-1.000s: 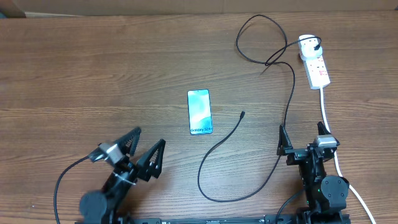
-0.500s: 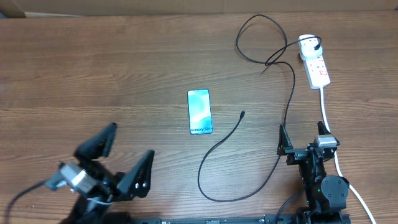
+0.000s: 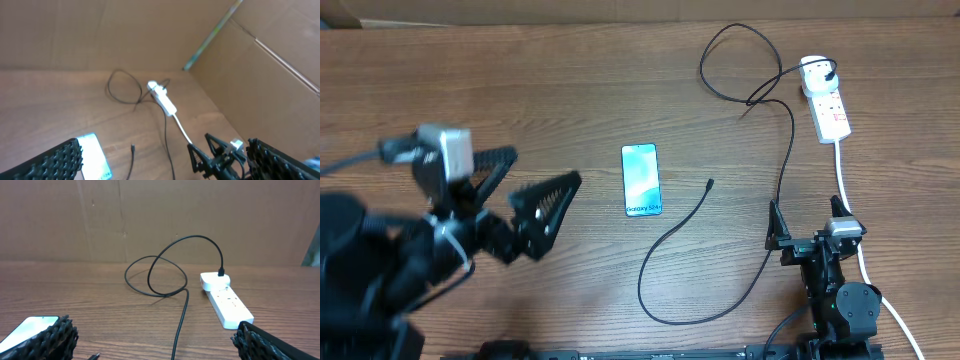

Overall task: Plug charger to phone and switch on socket
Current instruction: 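Move the left gripper forward over the smartphone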

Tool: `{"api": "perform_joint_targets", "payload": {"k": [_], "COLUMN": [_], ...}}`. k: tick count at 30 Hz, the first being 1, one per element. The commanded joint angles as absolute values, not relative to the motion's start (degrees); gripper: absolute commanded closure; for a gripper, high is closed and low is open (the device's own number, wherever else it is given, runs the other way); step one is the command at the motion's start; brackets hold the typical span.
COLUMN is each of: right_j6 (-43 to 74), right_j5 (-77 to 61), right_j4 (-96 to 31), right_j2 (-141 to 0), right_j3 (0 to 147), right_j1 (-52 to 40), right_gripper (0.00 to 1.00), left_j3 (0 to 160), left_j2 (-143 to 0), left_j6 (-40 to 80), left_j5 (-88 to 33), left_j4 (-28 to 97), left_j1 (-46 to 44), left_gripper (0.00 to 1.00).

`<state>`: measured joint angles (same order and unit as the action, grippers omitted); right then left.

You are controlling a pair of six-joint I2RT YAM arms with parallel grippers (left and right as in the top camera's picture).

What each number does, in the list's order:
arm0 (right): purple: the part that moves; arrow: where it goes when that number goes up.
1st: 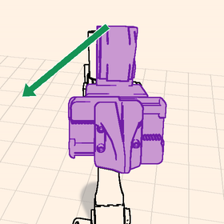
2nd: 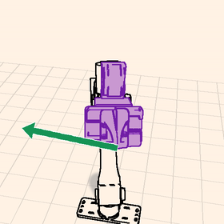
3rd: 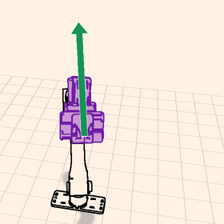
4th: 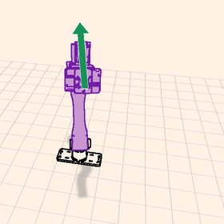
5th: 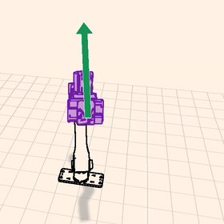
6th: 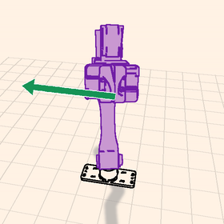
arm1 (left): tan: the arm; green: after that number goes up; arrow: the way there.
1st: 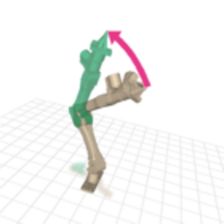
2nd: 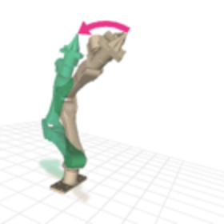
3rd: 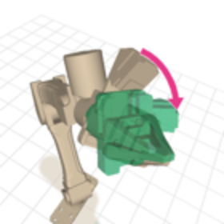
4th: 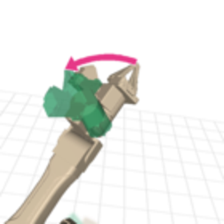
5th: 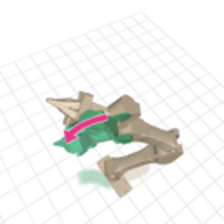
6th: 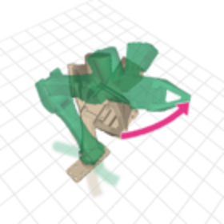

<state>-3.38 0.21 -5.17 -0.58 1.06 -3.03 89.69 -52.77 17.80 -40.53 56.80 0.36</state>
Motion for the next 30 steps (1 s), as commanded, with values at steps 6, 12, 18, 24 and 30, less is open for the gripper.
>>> {"api": "perform_joint_targets", "payload": {"k": [6,12,18,24,30], "right_j6": [-3.2,-3.2,-3.2,-3.2,-3.2], "right_j5": [0.3,0.3,0.3,0.3,0.3], "right_j4": [-4.8,-4.8,-4.8,-4.8,-4.8], "right_j2": [-0.2,-0.2,-0.2,-0.2,-0.2], "right_j3": [0.4,0.4,0.4,0.4,0.4], "right_j1": [-2.8,-2.8,-2.8,-2.8,-2.8], "right_gripper": [0.00,0.00,0.00,0.00,0.00], "left_j3": [102.3,112.7,113.5,113.5,113.5], "left_j2": [-66.8,-82.4,-90.9,-100.9,-111.8], "left_j6": [16.3,21.3,22.6,27.9,36.4], "left_j5": [-23.6,-4.3,-6.0,-11.9,-7.6], "left_j4": [76.3,90.0,85.5,83.2,82.7], "left_j1": [-7.2,-19.8,-26.0,-26.7,-28.1], "left_gripper": [0.00,0.00,0.00,0.00,0.00]}}
